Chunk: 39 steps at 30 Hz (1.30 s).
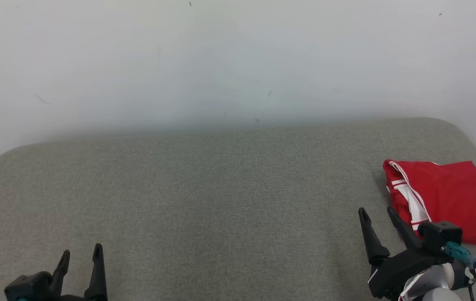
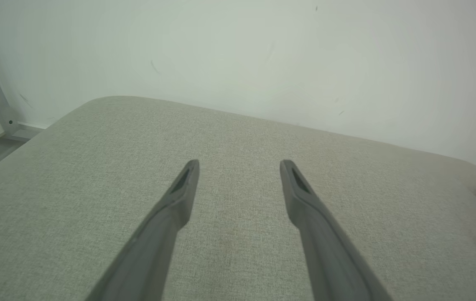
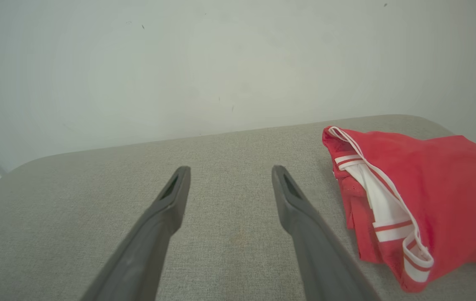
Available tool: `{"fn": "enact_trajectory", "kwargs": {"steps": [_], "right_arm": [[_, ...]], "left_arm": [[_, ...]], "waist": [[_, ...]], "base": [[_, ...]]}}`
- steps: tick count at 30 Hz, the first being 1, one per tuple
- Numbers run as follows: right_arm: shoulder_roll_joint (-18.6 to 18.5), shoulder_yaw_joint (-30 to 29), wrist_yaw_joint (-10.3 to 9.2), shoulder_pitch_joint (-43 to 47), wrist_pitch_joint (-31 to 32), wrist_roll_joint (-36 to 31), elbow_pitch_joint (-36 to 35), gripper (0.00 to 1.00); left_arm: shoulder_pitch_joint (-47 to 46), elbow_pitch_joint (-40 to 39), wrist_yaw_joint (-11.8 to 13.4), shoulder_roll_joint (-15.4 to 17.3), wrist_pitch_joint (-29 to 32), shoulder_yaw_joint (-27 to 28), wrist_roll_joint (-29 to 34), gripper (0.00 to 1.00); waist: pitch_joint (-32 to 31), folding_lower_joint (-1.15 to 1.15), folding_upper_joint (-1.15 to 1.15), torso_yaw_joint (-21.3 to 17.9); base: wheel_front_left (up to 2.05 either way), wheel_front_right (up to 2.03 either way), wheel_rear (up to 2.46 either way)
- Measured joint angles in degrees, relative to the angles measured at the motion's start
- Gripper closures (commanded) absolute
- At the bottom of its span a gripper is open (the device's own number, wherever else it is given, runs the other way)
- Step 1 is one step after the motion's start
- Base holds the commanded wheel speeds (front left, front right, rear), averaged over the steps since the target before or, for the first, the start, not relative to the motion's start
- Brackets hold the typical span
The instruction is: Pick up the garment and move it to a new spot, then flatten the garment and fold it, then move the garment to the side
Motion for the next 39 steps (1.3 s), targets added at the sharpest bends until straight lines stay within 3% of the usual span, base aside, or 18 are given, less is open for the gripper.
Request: {"fn": "enact_trajectory", "kwargs": {"steps": [4, 5, 15, 39], "right_arm": [[0.1, 0.2, -0.08, 0.0, 0.5, 0.4, -0.2, 0.00], [0.1, 0.4, -0.08, 0.0, 0.5, 0.4, -0.3, 1.00], [0.6, 0.2, 0.01, 3.5, 1.0, 1.6, 3.7, 1.00], [0.6, -2.0, 0.27, 3.1, 3.5, 20.4, 3.8, 1.00]], "left_arm": [[0.0, 0.0, 0.0, -0.1, 0.0, 0.5, 0.0, 0.00], [0.0, 0.0, 0.0, -0.2, 0.0, 0.5, 0.0, 1.00], [2.2, 3.8, -0.1, -2.2, 0.5, 0.5, -1.1, 1.00], [0.8, 5.7, -3.6, -3.5, 2.5, 4.2, -19.1, 1.00]], "waist": [[0.2, 0.00, 0.00, 0.3], [0.2, 0.00, 0.00, 0.3], [0.4, 0.00, 0.00, 0.3], [1.6, 0.01, 0.00, 0.0]], "base": [[0.00, 0.00, 0.00], [0.00, 0.00, 0.00], [0.00, 0.00, 0.00], [0.00, 0.00, 0.00]]}}
